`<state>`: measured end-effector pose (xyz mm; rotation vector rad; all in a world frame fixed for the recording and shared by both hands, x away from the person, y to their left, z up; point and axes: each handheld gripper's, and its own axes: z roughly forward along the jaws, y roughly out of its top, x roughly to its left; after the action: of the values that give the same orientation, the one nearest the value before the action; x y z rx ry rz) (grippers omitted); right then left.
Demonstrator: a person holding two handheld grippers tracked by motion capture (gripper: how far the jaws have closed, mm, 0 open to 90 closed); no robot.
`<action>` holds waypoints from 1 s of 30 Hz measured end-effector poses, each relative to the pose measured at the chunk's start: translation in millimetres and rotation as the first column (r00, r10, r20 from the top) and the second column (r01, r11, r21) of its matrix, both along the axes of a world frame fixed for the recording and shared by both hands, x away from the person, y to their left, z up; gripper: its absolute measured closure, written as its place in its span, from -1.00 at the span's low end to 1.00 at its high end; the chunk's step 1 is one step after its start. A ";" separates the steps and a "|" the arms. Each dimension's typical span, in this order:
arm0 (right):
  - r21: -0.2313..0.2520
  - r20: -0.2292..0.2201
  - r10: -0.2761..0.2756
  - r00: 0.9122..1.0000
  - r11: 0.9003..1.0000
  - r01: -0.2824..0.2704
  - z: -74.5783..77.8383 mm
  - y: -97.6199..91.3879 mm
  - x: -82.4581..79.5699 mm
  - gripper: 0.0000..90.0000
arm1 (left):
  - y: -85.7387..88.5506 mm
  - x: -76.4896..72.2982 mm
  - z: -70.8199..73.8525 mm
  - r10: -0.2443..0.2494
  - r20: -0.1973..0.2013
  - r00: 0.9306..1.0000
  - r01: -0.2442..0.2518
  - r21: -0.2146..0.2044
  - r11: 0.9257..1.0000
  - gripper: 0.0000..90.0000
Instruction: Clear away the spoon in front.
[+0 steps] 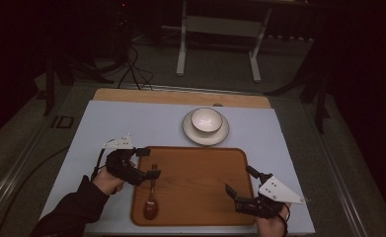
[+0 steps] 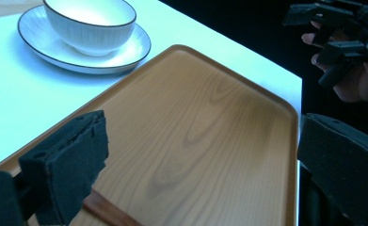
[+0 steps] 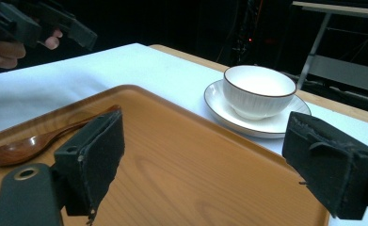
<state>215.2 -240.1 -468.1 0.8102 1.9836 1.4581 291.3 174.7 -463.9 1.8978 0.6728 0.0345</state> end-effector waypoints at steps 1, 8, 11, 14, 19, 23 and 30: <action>0.000 0.001 -0.001 1.000 1.000 0.001 0.0 -0.1 0.0 -0.70 | 2.3 -2.2 0.6 0.002 0.010 1.000 -0.002 -0.004 1.000 -0.96; -0.001 0.002 -0.001 1.000 1.000 0.001 -0.1 -0.2 0.3 -0.70 | 15.3 -17.6 6.8 0.026 0.071 0.997 -0.025 -0.014 1.000 -0.96; -0.001 0.003 -0.002 1.000 1.000 0.002 0.1 0.0 -0.2 -0.70 | 19.7 -22.0 5.7 0.036 0.084 0.996 -0.035 -0.013 0.999 -0.96; -0.001 0.005 -0.004 1.000 1.000 0.004 0.3 -0.5 -0.2 -0.70 | 24.5 -25.6 4.0 0.043 0.088 0.995 -0.042 -0.019 0.999 -0.96; -0.001 0.006 -0.004 1.000 1.000 0.004 0.2 -0.9 -0.2 -0.70 | 31.0 -31.5 -2.3 0.063 0.103 0.993 -0.061 -0.021 0.998 -0.96; -0.002 0.006 -0.003 1.000 1.000 0.003 0.2 -0.5 -0.4 -0.70 | 34.4 -35.4 -11.5 0.071 0.106 0.992 -0.069 -0.018 0.997 -0.96; -0.005 0.007 -0.002 1.000 1.000 0.002 0.0 -0.3 -0.4 -0.70 | 40.3 -37.2 -24.1 0.090 0.110 0.990 -0.086 -0.043 0.995 -0.96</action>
<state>214.8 -240.4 -468.0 0.8035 1.9805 1.4521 254.1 214.9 -487.9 1.8141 0.6759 0.1821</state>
